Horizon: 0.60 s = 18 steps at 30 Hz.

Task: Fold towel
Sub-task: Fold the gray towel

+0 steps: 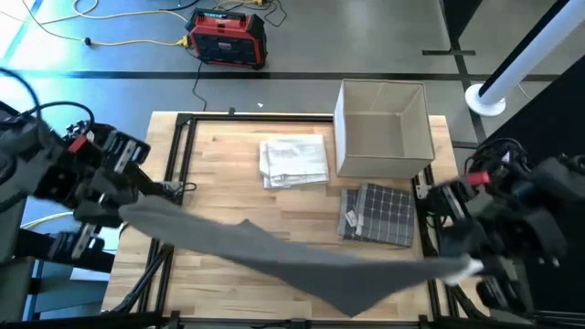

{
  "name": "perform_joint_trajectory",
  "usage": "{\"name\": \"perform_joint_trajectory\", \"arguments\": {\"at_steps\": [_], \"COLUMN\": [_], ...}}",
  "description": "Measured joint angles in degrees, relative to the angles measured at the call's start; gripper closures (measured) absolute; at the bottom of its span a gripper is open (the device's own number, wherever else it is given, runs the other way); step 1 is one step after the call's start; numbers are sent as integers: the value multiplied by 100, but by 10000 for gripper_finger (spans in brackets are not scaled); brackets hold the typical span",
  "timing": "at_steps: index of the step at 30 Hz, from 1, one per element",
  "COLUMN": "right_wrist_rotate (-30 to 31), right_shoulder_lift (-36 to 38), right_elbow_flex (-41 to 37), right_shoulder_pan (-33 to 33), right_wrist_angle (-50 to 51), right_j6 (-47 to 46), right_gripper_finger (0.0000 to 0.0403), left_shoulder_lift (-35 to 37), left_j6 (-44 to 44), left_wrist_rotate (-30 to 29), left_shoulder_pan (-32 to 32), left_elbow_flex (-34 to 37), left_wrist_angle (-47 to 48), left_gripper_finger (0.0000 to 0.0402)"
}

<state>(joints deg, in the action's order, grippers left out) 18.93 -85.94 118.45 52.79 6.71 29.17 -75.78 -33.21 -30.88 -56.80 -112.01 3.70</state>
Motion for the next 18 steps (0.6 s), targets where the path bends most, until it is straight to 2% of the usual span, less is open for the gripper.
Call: {"name": "perform_joint_trajectory", "arguments": {"at_steps": [6, 8, 10, 12, 15, 18], "right_wrist_rotate": [1013, 1545, 2322, 3346, 4846, 5845], "right_shoulder_lift": [-34, -34, -34, -31, -31, -21], "right_elbow_flex": [0, 0, 0, 0, 0, 0], "right_shoulder_pan": [436, 512, 504, 385, 32, -402], "right_wrist_angle": [-502, -691, -864, -932, -747, 206], "right_j6": [967, 1177, 1220, 1192, 842, -69], "right_gripper_finger": [403, 403, 403, 403, 403, 403], "left_shoulder_lift": [-517, -596, -617, -619, -632, -631], "left_j6": [-803, -899, -904, -907, -907, -690], "left_wrist_rotate": [-1021, -1469, -2033, -2802, -4308, -5512], "left_shoulder_pan": [-466, -491, -473, -424, -282, -68], "left_elbow_flex": [-778, -874, -888, -889, -889, -889], "left_wrist_angle": [4, 2, 38, 214, 570, 1244], "left_gripper_finger": [400, 400, 400, 400, 400, 400]}}
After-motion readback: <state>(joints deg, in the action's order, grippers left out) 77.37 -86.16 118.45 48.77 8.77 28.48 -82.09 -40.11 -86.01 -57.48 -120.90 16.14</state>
